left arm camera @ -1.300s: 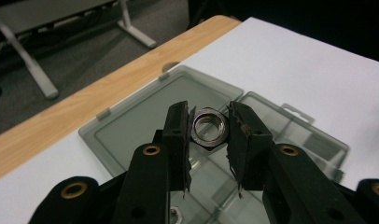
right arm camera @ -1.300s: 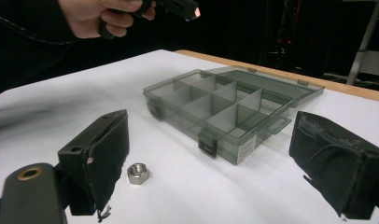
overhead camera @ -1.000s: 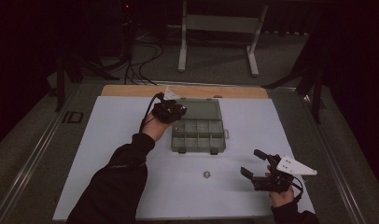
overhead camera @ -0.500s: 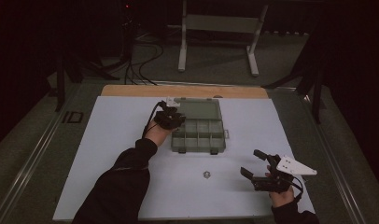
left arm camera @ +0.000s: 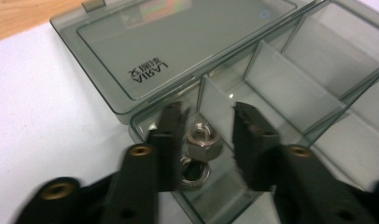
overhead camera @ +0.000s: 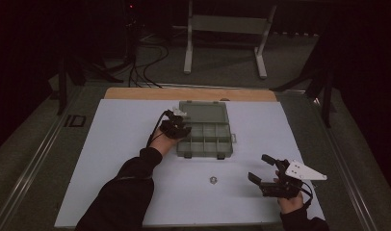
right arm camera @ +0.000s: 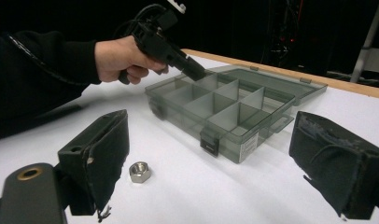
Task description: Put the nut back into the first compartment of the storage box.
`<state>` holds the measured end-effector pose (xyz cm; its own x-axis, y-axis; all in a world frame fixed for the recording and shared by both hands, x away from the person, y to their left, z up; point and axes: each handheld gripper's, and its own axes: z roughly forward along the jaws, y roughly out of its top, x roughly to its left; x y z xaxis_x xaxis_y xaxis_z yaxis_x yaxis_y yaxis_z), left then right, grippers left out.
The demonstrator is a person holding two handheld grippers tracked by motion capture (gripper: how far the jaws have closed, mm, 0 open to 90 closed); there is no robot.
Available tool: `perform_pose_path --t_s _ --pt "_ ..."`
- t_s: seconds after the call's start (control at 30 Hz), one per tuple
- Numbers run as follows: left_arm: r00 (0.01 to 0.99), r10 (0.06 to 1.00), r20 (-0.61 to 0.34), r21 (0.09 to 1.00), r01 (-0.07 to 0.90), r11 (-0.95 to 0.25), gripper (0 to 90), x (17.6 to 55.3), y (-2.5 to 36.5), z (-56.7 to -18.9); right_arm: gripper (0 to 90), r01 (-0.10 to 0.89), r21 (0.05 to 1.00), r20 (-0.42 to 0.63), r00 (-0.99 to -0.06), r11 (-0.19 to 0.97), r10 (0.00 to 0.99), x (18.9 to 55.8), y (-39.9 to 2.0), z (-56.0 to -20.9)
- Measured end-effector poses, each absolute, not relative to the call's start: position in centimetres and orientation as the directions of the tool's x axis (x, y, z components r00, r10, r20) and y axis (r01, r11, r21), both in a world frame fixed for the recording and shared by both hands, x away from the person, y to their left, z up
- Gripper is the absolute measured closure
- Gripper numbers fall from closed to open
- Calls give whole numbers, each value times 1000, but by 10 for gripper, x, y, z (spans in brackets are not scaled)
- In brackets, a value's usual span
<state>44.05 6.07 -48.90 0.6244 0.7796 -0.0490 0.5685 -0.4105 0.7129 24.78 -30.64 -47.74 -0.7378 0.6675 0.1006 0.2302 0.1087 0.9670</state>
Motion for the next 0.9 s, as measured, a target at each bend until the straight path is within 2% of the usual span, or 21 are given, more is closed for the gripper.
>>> perform_pose_path --t_s 0.2,0.47,0.67,0.9 --pt "629 776 -56 734 552 -394 421 433 65 -475 121 229 967 99 -737 111 668 247 -306 -477" --pt "691 717 -86 746 522 -413 209 411 62 -457 121 229 967 96 -735 113 671 247 -306 -477" --pt "753 652 -86 749 481 -456 144 389 55 -446 121 229 967 95 -734 113 672 247 -306 -477" --pt "810 577 -105 771 433 -467 140 366 49 -438 121 227 967 95 -735 112 672 247 -306 -476"
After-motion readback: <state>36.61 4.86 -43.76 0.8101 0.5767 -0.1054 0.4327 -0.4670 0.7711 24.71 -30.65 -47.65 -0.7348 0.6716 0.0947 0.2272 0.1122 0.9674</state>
